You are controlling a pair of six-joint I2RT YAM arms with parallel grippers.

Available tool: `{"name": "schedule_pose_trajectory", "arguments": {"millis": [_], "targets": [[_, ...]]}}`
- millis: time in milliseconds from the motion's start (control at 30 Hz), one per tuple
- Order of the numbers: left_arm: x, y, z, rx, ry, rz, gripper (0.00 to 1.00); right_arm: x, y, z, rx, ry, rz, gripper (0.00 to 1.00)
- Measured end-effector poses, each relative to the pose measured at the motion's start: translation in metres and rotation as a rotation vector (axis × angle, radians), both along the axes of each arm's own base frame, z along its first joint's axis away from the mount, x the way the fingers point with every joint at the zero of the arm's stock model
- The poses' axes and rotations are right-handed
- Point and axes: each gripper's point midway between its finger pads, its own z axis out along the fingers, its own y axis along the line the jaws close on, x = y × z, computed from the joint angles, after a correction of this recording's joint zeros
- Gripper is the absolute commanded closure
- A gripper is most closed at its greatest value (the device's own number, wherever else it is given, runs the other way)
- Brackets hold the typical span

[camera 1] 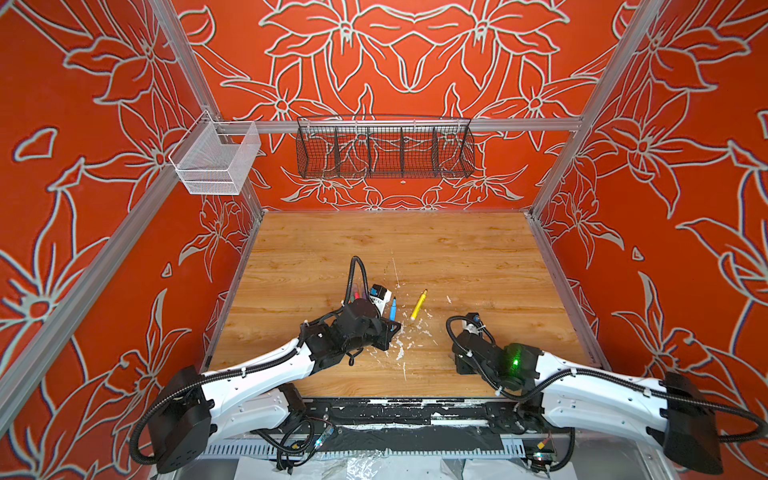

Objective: Insert the pens into the pen caps
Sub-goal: 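Move the right gripper down to the translucent caps on the table, then close the right gripper on a translucent cap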

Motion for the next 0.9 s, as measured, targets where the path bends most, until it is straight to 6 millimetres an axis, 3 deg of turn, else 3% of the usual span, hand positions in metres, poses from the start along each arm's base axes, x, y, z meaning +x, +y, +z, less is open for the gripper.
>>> {"name": "schedule_pose_trajectory", "arguments": {"millis": [300,500,900], "targets": [[-0.001,0.001,0.007,-0.017,-0.016,0.0,1.0,0.003,-0.004,-0.016,-0.075,0.015,-0.017,0.71],[-0.003,0.004,0.0,-0.007,-0.006,0.0,1.0,0.004,-0.003,-0.024,-0.098,0.029,-0.017,0.71],[-0.004,0.005,-0.002,-0.005,-0.004,-0.001,1.0,0.003,-0.005,-0.029,-0.106,0.039,-0.031,0.71]]}}
